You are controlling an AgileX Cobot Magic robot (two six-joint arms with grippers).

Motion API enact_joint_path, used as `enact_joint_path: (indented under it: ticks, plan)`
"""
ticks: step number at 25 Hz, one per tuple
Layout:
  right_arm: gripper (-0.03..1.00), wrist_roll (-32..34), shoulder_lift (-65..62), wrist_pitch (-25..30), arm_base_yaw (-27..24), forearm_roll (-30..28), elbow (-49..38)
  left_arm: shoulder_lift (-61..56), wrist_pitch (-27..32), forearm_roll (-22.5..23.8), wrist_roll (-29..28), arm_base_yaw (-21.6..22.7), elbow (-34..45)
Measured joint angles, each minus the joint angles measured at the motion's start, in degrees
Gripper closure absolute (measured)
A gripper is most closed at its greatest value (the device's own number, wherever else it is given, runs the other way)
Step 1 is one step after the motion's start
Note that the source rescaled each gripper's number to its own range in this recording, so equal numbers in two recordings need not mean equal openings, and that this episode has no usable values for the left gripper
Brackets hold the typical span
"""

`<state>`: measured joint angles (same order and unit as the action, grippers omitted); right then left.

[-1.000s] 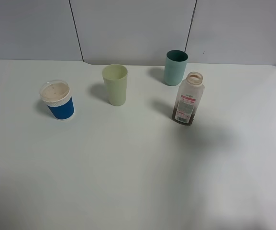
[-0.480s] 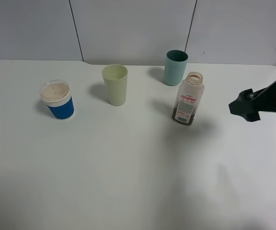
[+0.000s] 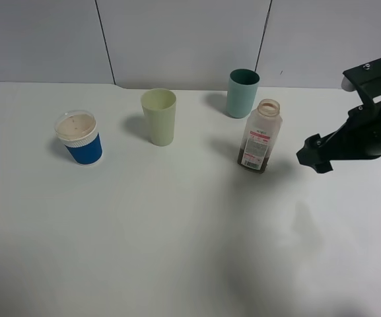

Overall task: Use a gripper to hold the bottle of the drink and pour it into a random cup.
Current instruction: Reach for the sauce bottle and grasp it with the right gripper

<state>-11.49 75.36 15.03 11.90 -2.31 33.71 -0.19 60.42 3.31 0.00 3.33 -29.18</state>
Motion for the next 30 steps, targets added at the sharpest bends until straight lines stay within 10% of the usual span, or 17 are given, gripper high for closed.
enact_joint_path:
  ticks: [30]
  plan:
    - [-0.03, 2.76, 16.78, -18.84, 0.05, -14.04, -0.11, 0.00, 0.00, 0.00, 0.00, 0.00, 0.00]
